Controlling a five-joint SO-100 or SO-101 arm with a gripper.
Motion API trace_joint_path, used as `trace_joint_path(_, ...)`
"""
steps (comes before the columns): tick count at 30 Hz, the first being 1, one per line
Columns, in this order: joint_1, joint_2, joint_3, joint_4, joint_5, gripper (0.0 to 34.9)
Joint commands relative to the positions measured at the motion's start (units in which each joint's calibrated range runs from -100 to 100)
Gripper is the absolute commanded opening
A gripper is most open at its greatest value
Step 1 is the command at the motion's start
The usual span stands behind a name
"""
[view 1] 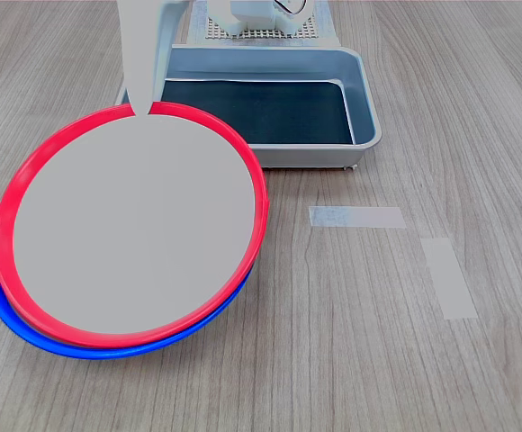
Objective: Lift the stacked dish and set it down on the table.
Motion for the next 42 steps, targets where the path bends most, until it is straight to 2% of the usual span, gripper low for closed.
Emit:
trace_joint_path(1,-0.5,-5.2,-2.7,0.6,0.3,0.1)
trace_joint_path(5,-1.1,-7.9,-3.2,2.4,0.3,0.0)
trace_joint_path(18,-3.2,-11.3,-5.7,2.2,0.0,0.0)
trace_joint_path(29,-7.7,-13.3,-10.9,4.2,-1.1,0.0)
trace_joint_path(37,-14.0,-12.6,-12.1,6.4,-2.3,0.0)
trace_joint_path(42,-12.9,-11.3,-10.0,7.9,-0.5,0.1)
